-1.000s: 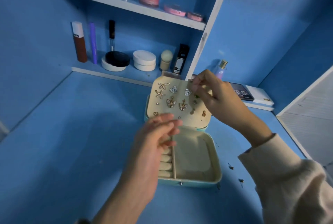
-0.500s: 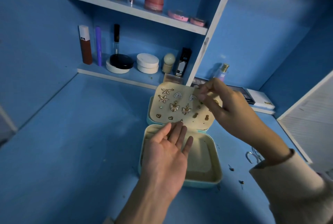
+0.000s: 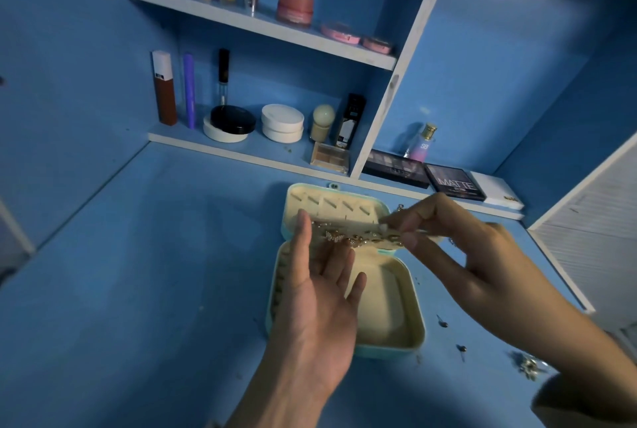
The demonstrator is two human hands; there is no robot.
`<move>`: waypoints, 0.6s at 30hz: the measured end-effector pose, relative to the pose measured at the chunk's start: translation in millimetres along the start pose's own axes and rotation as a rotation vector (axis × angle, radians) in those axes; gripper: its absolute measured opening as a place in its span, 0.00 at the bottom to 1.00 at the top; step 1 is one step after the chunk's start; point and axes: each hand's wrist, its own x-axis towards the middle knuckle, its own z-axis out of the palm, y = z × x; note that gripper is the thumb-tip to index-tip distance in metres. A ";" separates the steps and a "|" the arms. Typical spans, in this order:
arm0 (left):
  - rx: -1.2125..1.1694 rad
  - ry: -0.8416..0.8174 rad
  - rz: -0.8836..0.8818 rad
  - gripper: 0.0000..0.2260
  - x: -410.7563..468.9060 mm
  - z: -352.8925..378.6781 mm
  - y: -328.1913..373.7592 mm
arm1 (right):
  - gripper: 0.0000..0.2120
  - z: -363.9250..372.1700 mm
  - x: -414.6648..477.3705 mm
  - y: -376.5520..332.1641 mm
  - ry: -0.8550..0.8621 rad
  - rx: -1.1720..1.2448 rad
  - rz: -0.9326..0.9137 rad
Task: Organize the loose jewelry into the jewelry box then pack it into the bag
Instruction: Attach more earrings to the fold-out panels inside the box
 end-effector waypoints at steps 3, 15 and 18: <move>0.022 -0.010 0.034 0.38 -1.7 -1.7 -3.1 | 0.09 -3.3 -5.4 -4.1 -0.039 -0.001 -0.005; -0.094 -0.186 0.086 0.39 -3.7 -17.0 -9.0 | 0.06 5.1 63.4 41.2 -0.209 0.199 0.244; -0.114 -0.219 0.094 0.38 -2.5 -20.8 -9.3 | 0.05 17.4 70.2 49.1 -0.385 0.264 0.306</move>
